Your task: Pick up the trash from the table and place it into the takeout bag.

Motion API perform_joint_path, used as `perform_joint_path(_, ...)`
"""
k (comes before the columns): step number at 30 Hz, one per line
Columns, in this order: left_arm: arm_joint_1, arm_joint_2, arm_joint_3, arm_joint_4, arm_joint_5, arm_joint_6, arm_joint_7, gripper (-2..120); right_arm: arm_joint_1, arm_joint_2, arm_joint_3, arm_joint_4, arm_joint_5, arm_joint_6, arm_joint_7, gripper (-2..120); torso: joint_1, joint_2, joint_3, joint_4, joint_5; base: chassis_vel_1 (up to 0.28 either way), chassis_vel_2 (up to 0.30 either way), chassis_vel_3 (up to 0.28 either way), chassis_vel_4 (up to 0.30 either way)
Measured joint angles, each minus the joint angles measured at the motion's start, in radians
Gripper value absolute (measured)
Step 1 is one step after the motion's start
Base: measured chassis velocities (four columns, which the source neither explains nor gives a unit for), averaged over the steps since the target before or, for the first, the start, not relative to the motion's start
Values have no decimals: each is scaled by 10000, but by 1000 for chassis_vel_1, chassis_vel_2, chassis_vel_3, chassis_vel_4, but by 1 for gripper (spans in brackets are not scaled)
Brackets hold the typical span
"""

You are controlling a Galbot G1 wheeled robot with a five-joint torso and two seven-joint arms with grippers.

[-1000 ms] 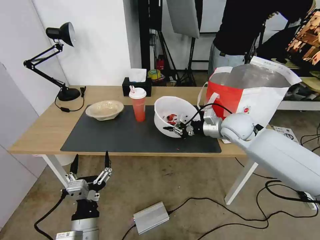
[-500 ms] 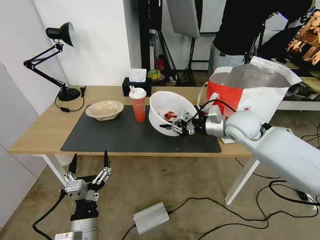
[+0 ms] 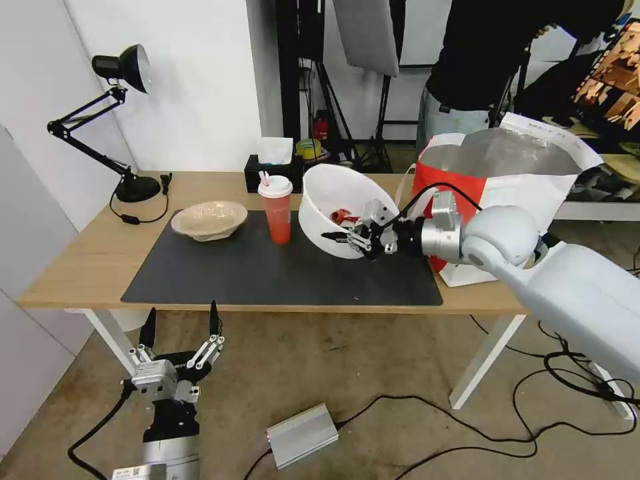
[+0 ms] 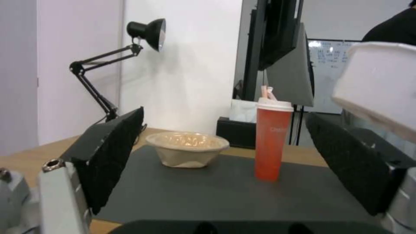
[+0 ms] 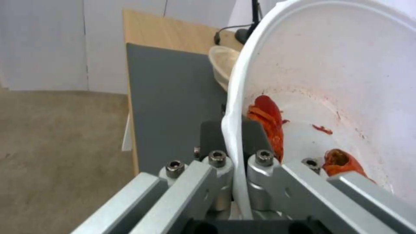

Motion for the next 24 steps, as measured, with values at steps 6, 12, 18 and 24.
perform_joint_path(6, -15, 23, 25, 2, 60, 0, -156, 100, 208, -15, 191, 101, 473, 6, 151, 0, 0, 0, 0, 0, 0, 0, 0, 0, 0)
perform_joint_path(12, -32, 18, 45, 28, 72, 0, -159, 100, 565, 10, 232, 88, 809, 7, 194, 0, 0, 0, 0, 1, 0, 0, 0, 0, 0)
perform_joint_path(18, -13, -67, 26, 62, 120, -29, -159, 100, 997, 120, 260, -1, 939, 16, 192, 0, 0, 0, 0, 0, 0, 0, 0, 0, 0)
perform_joint_path(24, 58, -143, 11, -11, 153, -83, -159, 100, 1232, 196, 291, -67, 1094, 13, 218, 0, 0, 0, 0, 0, -1, 0, 0, 0, 0)
